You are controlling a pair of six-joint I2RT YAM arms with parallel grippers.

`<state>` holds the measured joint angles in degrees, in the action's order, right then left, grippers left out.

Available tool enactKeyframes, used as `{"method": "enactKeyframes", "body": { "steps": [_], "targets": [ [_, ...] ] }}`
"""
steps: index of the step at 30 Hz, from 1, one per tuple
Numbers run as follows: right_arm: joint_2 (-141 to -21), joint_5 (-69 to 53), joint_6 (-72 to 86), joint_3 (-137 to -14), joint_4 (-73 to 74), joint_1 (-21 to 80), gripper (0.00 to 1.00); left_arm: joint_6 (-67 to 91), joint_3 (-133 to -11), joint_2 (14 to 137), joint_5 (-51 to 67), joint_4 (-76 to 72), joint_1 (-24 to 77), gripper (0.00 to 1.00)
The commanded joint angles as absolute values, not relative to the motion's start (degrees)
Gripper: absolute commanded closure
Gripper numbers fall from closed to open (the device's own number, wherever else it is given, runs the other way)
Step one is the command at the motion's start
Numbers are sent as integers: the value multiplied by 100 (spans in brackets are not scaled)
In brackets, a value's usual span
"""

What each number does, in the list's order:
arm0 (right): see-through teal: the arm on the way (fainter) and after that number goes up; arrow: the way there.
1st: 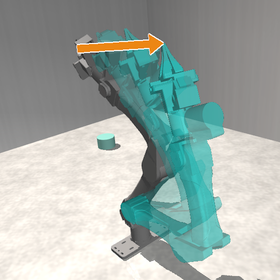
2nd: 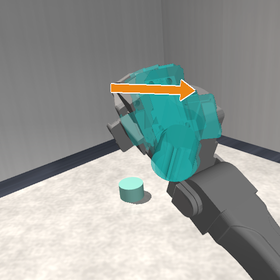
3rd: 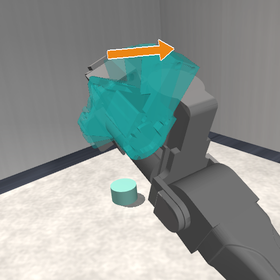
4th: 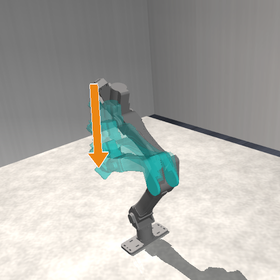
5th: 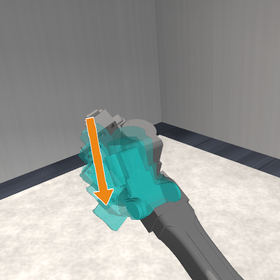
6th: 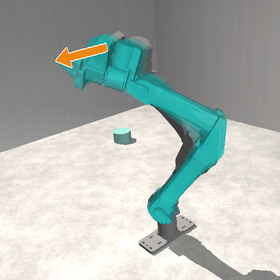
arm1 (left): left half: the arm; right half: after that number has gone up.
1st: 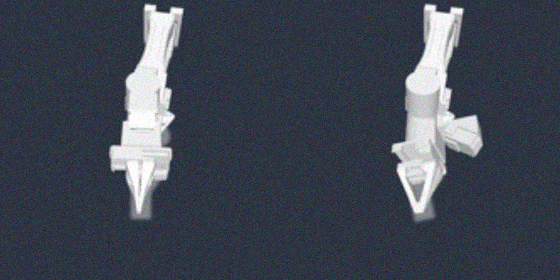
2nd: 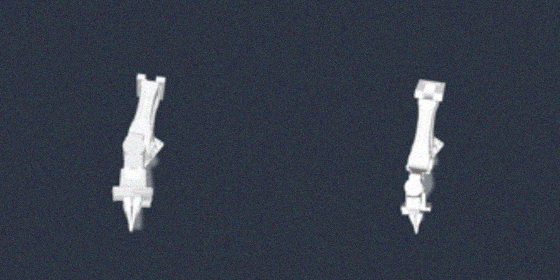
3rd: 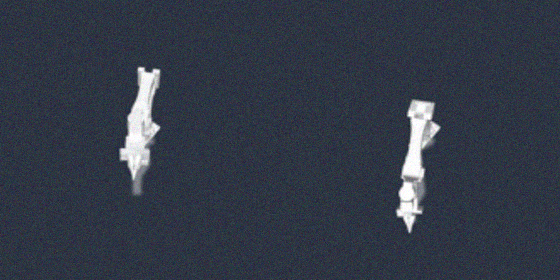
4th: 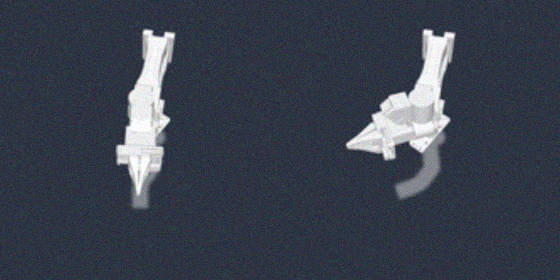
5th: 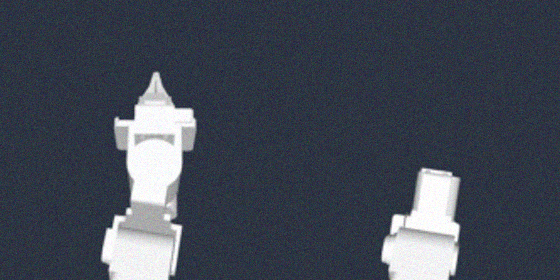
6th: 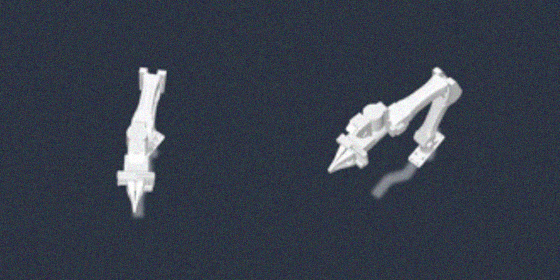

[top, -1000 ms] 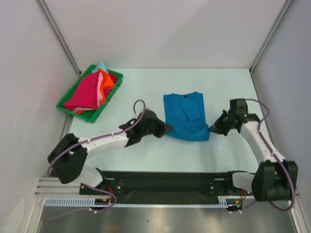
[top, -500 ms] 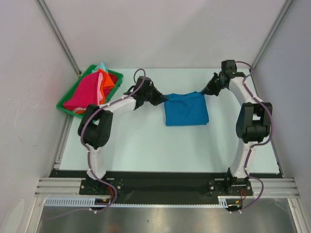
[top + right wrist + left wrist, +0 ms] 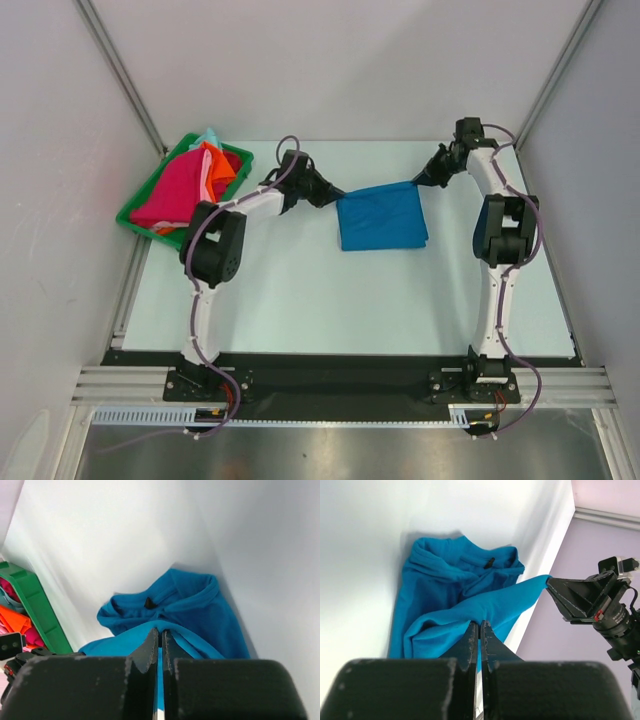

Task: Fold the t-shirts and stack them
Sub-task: Fold the tshirt

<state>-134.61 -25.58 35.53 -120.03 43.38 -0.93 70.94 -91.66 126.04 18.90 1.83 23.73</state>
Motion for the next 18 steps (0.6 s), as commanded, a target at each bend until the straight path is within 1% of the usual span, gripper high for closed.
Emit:
{"method": "enactKeyframes", "body": {
  "steps": [1, 6, 8, 10, 11, 12, 13, 14, 15, 16, 17, 18],
  "targets": [
    [-13631, -2847, 3630, -12445, 4307, -167, 100, 7075, -9535, 12717, 2013, 88, 2224, 100],
    [-13860, -2988, 3726, -12472, 4193, -167, 100, 7075, -9668, 12885, 1995, 185, 2145, 100],
    [-13913, -3050, 3788, -12507, 4096, -167, 98, 7040, -9738, 12928, 1986, 202, 2127, 97],
    [-14062, -3093, 3832, -12620, 3956, -184, 95, 6901, -10026, 13086, 1978, 395, 2101, 91],
    [-14141, -3120, 3815, -12760, 3938, -193, 94, 6786, -10176, 13157, 1943, 517, 2074, 86],
    [-14272, -3164, 3797, -12936, 3964, -272, 91, 6646, -10360, 13244, 1890, 666, 2057, 81],
    [-14500, -3181, 3762, -13129, 4077, -333, 81, 6453, -10919, 13463, 1846, 1103, 2039, 70],
    [-14632, -3173, 3701, -13401, 4191, -404, 77, 5903, -11351, 13665, 1846, 1403, 1987, 67],
    [-14712, -3173, 3596, -13812, 4297, -578, 70, 5558, -11869, 13841, 1776, 2346, 1978, 60],
    [-14756, -3286, 3569, -13938, 4420, -658, 68, 5224, -12883, 14156, 1601, 2799, 1969, 56],
    [-14679, -3339, 3542, -13966, 4430, -720, 65, 4707, -13250, 14229, 1582, 3117, 1960, 54],
    [-14573, -3331, 3351, -13835, 4438, -808, 61, 4519, -13463, 14229, 1512, 3459, 1960, 52]
  ]
}}
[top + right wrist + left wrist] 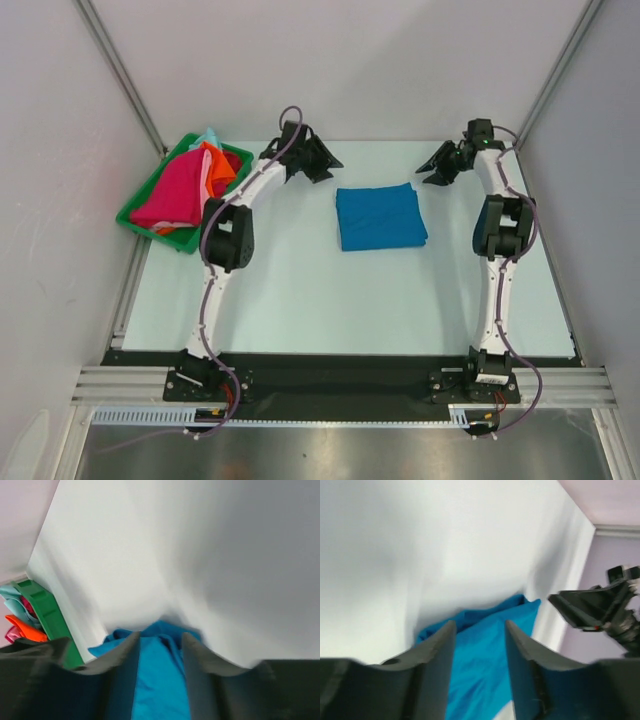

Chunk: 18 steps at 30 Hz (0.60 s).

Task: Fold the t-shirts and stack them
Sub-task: Fold the tshirt

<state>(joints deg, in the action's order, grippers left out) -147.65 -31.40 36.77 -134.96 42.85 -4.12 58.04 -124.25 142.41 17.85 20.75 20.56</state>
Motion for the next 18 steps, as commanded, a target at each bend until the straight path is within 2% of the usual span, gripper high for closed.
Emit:
{"method": "enactKeyframes", "body": {
  "steps": [1, 3, 5, 8, 12, 14, 15, 16, 18],
  "targets": [
    [-14424, -3270, 3218, -13721, 4465, -826, 52, 4222, -13308, 13925, 1451, 3428, 1960, 47],
    [-13924, -3313, 2928, -13118, 4413, -835, 51, 4017, -12712, 13433, 1441, 2948, 2013, 44],
    [-13250, -3480, 2865, -12432, 3975, -765, 50, 3981, -11605, 12722, 1712, 2507, 2074, 44],
    [-12614, -3629, 2979, -11130, 2991, -598, 46, 3990, -10487, 12210, 2152, 1540, 2301, 48],
    [-12235, -4033, 3725, -10127, 1725, -440, 48, 4236, -9687, 11953, 2890, 268, 2662, 55],
    [-12287, -4358, 4497, -9661, 707, -378, 55, 4499, -9423, 12023, 3066, -191, 2794, 55],
    [-12418, -4490, 4683, -9590, 198, -352, 68, 4604, -9387, 12171, 3154, -480, 2812, 57],
    [-12506, -4526, 4876, -9554, 63, -317, 73, 4823, -9291, 12251, 3225, -657, 2812, 58],
    [-12813, -4579, 5263, -9562, -481, -220, 80, 4956, -9229, 12479, 3252, -1114, 2786, 60]
  ]
}}
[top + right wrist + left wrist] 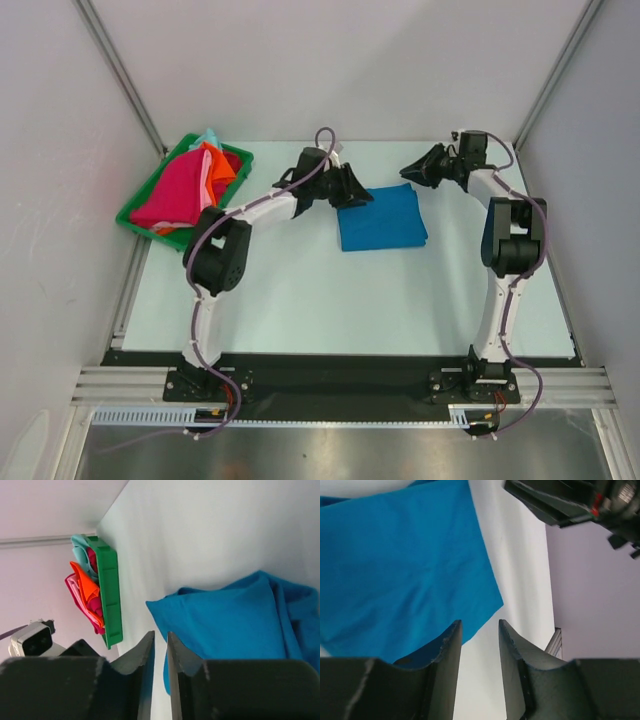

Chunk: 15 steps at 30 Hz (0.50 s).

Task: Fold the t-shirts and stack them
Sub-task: Fold the tshirt

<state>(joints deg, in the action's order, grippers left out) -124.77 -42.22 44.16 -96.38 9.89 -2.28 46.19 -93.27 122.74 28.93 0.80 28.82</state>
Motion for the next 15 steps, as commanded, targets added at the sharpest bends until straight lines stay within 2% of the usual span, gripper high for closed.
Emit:
{"method": "enactKeyframes", "body": {
  "steps": [1, 3, 8, 15],
  "targets": [
    [-12910, -4553, 5343, -9571, -588, -185, 81, 4983, -9246, 12576, 3217, -1186, 2760, 60],
    [-13095, -4561, 5624, -9580, -990, -106, 84, 5080, -9281, 12752, 3164, -1475, 2699, 60],
    [-13745, -4474, 5871, -9685, -1485, -44, 86, 5642, -9500, 13665, 3191, -2223, 2409, 63],
    [-14668, -4473, 5845, -10404, -1758, -228, 86, 5923, -10422, 14694, 3173, -2373, 2127, 63]
  ]
}}
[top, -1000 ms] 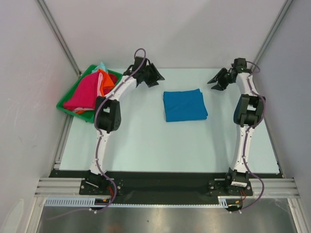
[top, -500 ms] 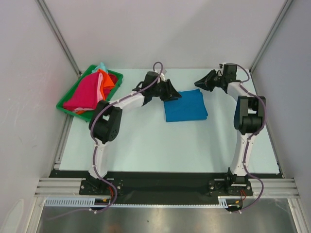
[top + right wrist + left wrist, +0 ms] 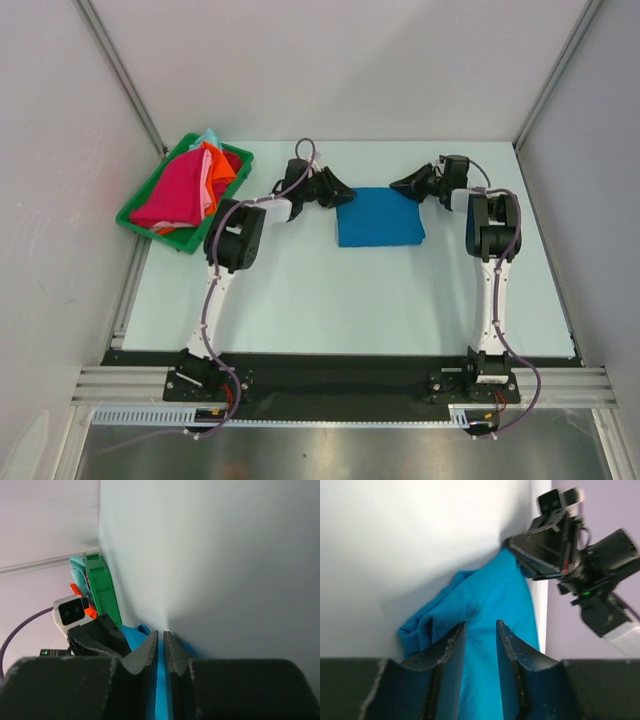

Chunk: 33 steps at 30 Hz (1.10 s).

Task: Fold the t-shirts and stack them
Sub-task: Fold the tshirt

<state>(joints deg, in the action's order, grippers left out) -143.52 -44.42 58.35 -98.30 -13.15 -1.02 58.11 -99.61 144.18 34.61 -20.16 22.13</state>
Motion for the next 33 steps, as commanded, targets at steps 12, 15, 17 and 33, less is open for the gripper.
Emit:
{"method": "enactKeyframes", "body": {
  "steps": [12, 15, 17, 33],
  "targets": [
    [-14135, -4246, 4537, -11382, 1024, -738, 82, 5019, -10743, 13625, 3358, -668, 1995, 49],
    [-13554, -4061, 4105, -11329, 1772, -817, 80, 4852, -10364, 12930, 3340, -405, 2065, 48],
    [-13124, -4034, 4043, -11024, 1985, -817, 79, 4886, -10065, 12578, 3401, -526, 2144, 50],
    [-12128, -5343, 5080, -7419, -1274, -18, 79, 5133, -8887, 13104, 3823, -1616, 2611, 61]
  ]
}}
